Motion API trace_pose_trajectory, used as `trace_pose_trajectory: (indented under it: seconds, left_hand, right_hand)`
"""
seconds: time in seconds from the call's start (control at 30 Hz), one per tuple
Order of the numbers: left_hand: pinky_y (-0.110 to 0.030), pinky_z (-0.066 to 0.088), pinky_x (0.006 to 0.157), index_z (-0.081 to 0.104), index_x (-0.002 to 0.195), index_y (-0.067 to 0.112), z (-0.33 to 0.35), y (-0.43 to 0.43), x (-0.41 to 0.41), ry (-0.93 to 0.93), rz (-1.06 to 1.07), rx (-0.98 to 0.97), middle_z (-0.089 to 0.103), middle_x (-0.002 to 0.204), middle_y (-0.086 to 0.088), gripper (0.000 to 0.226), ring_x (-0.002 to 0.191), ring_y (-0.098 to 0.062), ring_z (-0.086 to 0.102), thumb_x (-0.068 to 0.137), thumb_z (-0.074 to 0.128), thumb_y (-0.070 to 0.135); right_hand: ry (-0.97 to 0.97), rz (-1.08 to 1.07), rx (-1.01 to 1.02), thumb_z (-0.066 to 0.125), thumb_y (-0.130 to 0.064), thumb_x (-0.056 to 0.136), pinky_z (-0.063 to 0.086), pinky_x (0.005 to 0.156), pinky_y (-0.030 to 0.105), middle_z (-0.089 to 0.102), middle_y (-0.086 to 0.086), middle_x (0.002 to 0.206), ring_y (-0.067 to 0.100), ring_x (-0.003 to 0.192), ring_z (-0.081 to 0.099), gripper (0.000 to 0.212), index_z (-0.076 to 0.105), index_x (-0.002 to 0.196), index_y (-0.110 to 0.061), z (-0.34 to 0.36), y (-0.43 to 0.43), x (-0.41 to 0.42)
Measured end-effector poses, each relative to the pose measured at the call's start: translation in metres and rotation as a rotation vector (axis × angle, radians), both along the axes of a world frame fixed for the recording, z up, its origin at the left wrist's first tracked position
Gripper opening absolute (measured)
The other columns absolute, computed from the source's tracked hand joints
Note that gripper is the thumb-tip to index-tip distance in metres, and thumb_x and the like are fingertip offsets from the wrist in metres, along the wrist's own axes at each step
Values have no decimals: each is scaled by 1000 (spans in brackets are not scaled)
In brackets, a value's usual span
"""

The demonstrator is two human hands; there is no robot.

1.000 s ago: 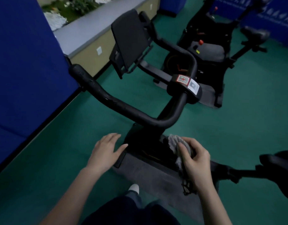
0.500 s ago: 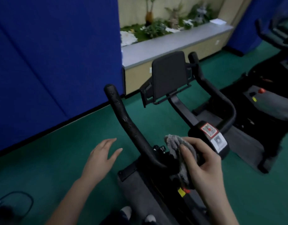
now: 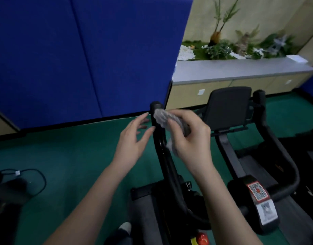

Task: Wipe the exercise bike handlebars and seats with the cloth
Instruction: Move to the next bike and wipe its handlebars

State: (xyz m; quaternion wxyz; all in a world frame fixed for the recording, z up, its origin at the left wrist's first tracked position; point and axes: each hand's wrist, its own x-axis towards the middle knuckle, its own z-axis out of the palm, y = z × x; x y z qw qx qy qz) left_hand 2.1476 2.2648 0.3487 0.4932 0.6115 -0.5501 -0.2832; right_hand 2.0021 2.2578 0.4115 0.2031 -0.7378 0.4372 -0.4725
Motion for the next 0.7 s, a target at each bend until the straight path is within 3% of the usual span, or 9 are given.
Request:
trace_pose_trajectory:
  seconds: [0.1,0.2,0.27,0.33,0.43,0.57,0.7]
  left_hand:
    - [-9,47,76,54,119,31,6,-6,-9,200,15,8,60,102,19,42,83,13,58,85,68,11]
    - [-10,46,68,55,114,24,5,-10,-13,409,28,28,59,93,15,47,70,7,59,79,71,-2]
    - [-10,47,68,55,116,18,5,-11,-13,461,29,35,58,92,12,48,69,6,59,77,71,-6]
    - [-11,48,68,53,112,22,5,-12,-12,484,27,30,57,92,14,50,68,7,58,76,71,-8]
    - [-13,48,70,54,107,27,4,-13,-10,512,3,16,58,92,13,51,69,6,58,75,70,-10]
    - [-13,47,70,55,111,24,-2,-13,-7,536,-29,6,59,97,10,52,73,3,57,77,69,-12]
    - [-15,49,71,55,110,28,-3,-14,-5,561,-54,11,60,101,8,54,77,0,58,76,69,-12]
  right_hand:
    - [95,22,-74,58,-4,90,47,84,19,68,1,97,12,95,63,16,69,101,-8,9,-38,26]
    - [275,73,-148,56,-5,89,44,83,23,68,3,95,22,93,59,16,68,99,-8,11,-71,42]
    - [440,139,-106,55,-9,89,43,85,29,69,3,94,26,95,58,17,69,99,-10,8,-87,47]
    - [502,152,43,53,-14,91,44,87,35,71,3,96,27,97,59,18,69,100,-11,7,-95,48]
    - [308,21,228,50,-15,96,39,75,20,72,4,96,20,92,62,19,68,102,-9,3,-83,46]
    - [87,-174,288,44,-16,99,42,73,22,70,3,96,16,88,62,23,65,110,-14,-16,-50,47]
    - [-14,-208,308,45,-13,98,39,64,11,64,-7,83,0,69,54,22,66,105,-13,-19,-55,48]
